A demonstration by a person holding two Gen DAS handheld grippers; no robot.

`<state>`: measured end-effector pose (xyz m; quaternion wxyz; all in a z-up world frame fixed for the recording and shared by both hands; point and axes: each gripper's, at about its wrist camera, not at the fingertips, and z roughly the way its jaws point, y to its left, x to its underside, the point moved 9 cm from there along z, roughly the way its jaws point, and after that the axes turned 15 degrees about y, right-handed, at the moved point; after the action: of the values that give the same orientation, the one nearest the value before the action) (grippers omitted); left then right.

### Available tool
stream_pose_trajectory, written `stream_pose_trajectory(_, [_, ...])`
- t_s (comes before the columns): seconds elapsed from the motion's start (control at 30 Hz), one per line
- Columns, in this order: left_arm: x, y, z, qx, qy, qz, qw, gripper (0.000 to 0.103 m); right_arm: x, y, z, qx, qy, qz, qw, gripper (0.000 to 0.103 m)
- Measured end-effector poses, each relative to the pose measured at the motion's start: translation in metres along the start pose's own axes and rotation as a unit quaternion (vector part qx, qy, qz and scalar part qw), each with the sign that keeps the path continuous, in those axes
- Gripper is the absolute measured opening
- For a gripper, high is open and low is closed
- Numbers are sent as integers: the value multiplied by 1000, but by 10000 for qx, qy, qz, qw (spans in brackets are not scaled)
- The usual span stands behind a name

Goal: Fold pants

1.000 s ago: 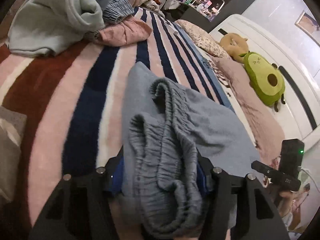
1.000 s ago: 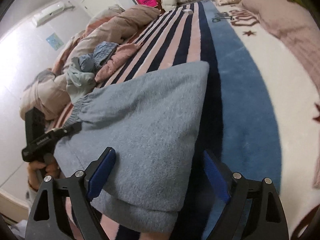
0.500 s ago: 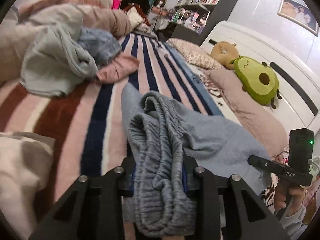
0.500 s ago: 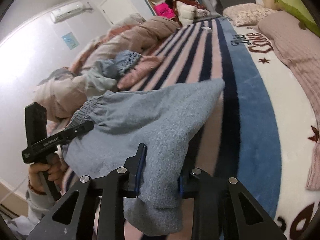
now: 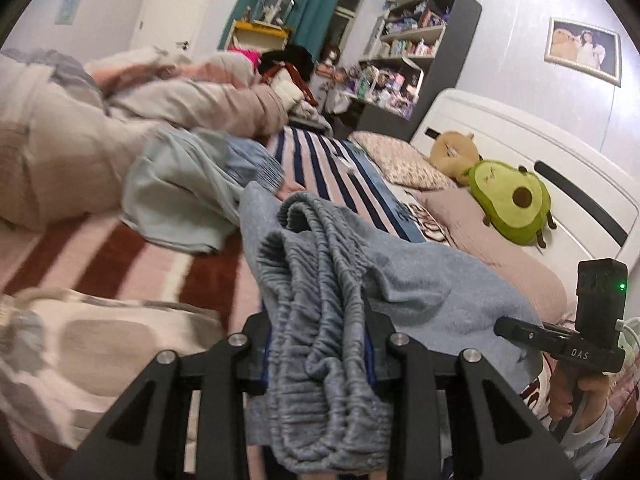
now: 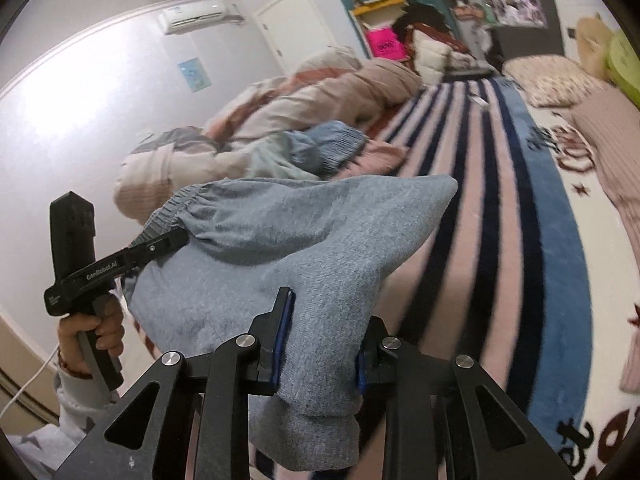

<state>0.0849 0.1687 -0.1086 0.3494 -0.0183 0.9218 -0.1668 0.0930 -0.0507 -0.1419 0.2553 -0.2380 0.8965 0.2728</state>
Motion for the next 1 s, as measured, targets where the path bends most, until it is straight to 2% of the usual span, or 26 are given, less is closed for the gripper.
stream_pose_trajectory(0.27, [-2, 77, -60, -380, -392, -335, 9979, 28, -29, 78, 38, -293, -32, -464, 9985, 20])
stream_pose_trajectory(0.53, [8, 169, -97, -823, -490, -767, 9924, 28, -55, 151, 92, -537, 172, -928, 9941, 20])
stream_pose_trajectory(0.73, [18, 222, -105, -1089, -407, -1001, 9882, 28, -68, 190, 136, -605, 390, -1226, 9898, 20])
stream_pose_trajectory(1.0, [37, 273, -90, -1100, -134, -1270, 9857, 28, -69, 203, 177, -551, 747, -1365, 9863, 20])
